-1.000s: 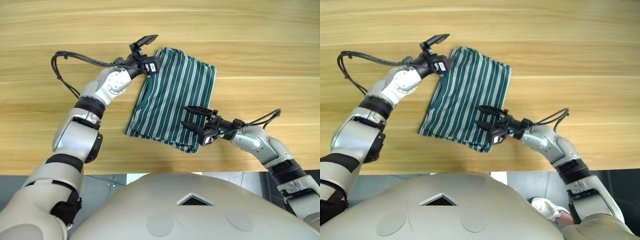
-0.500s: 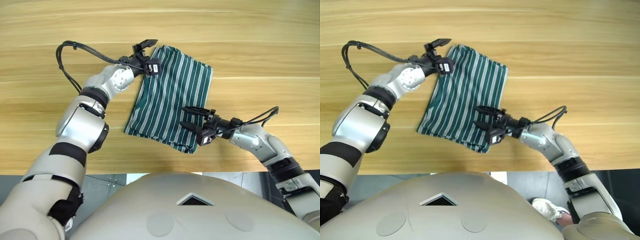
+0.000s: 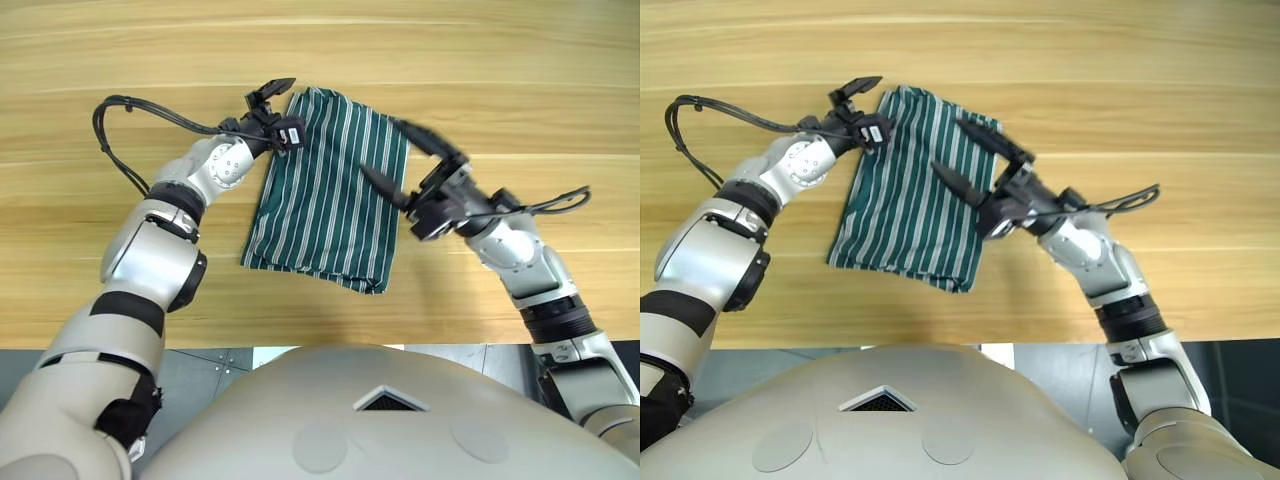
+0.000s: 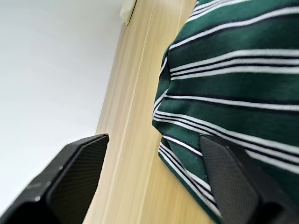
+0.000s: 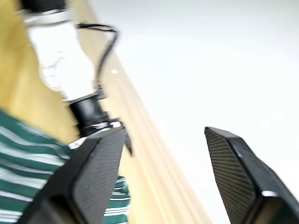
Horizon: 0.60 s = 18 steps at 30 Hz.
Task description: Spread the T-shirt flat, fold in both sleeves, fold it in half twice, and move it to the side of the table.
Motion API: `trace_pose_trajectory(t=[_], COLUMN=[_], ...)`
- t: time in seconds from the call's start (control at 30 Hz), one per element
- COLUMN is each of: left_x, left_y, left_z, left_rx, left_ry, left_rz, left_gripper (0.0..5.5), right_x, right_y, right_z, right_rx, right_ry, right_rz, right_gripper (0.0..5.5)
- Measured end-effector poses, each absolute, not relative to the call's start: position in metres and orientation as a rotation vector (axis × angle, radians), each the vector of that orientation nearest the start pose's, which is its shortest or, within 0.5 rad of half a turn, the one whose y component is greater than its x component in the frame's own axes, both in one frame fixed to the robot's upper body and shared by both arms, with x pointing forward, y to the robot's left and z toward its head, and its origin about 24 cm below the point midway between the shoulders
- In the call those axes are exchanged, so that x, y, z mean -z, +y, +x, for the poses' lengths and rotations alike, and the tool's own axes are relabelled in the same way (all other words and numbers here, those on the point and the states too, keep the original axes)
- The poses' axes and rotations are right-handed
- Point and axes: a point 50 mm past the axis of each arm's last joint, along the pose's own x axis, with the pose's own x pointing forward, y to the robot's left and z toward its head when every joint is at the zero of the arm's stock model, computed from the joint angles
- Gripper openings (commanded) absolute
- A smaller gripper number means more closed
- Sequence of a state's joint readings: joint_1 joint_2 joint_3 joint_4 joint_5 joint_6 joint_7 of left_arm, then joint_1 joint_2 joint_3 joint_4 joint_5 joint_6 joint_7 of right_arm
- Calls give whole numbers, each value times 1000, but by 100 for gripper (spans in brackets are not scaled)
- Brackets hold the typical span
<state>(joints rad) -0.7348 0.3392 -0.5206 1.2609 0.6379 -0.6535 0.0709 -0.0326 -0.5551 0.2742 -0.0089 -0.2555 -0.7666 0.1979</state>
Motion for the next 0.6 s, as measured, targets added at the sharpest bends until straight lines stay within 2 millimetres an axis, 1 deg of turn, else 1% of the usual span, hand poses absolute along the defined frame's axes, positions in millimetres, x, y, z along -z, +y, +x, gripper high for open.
trace_pose_trajectory(t=[0.1, 0.17, 0.27, 0.37, 0.47, 0.5, 0.6], left_x=[-8, -6, -1, 2, 2, 5, 2], left_y=[161, 172, 179, 186, 193, 195, 191], left_z=[336, 334, 328, 323, 313, 303, 293], left_rx=[621, 585, 561, 515, 490, 487, 497], left_ry=[-14, 12, 27, 28, -25, -58, -144], left_rz=[1163, 1144, 1124, 1087, 1015, 961, 893], left_gripper=[361, 361, 361, 361, 361, 361, 361], right_x=[-86, -80, -68, -63, -60, -60, -61], right_y=[-146, -149, -150, -148, -148, -148, -147], right_z=[218, 222, 227, 228, 230, 230, 234], right_rx=[-731, -700, -675, -663, -667, -665, -648], right_ry=[-620, -578, -520, -511, -498, -503, -514], right_rz=[-745, -761, -810, -834, -862, -865, -859], right_gripper=[310, 310, 310, 310, 310, 310, 310])
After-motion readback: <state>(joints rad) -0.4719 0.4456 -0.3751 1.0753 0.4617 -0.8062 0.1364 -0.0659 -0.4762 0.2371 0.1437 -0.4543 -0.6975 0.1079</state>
